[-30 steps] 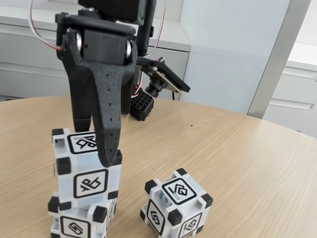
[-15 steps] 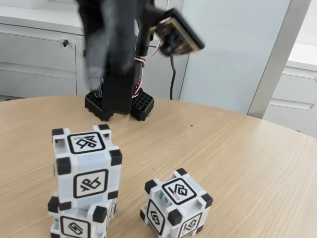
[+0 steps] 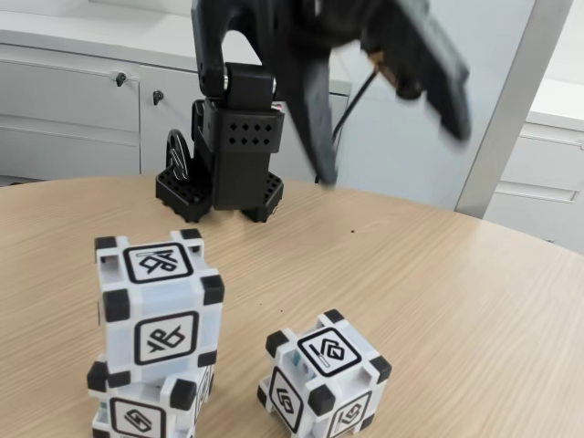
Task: Stack cubes from left to right.
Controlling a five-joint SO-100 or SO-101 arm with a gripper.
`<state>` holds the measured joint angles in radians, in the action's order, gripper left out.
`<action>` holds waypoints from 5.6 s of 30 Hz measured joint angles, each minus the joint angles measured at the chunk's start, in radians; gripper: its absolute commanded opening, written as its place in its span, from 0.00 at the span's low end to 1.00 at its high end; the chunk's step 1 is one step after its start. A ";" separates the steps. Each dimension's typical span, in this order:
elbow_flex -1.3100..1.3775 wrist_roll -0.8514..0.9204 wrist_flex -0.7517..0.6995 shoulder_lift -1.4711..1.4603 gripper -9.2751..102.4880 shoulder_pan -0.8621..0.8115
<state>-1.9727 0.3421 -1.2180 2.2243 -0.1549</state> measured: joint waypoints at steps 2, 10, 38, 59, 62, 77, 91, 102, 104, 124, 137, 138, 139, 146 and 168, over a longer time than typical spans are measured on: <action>-0.020 0.006 0.048 -0.078 0.39 -0.005; -0.021 0.026 0.175 -0.337 0.39 -0.081; -0.005 0.227 0.215 -0.583 0.40 -0.130; 0.067 0.183 0.219 -0.732 0.40 -0.124; 0.069 0.186 0.219 -0.732 0.40 -0.107; 0.075 0.055 0.219 -0.732 0.38 -0.009; 0.075 -0.075 0.219 -0.733 0.35 -0.014; 0.077 -0.120 0.218 -0.732 0.25 -0.014; 0.077 -0.123 0.218 -0.730 0.24 -0.014; 0.138 -0.144 -0.025 -0.723 0.21 -0.026; 0.308 -0.209 -0.130 -0.724 0.22 -0.020; 0.331 -0.219 -0.140 -0.724 0.22 -0.020; 0.360 -0.229 -0.156 -0.724 0.22 -0.020; 0.655 -0.285 -0.327 -0.724 0.23 -0.017; 1.000 -0.179 -0.503 -0.724 0.23 -0.190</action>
<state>-0.9725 0.1626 -1.7211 1.5002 -0.3451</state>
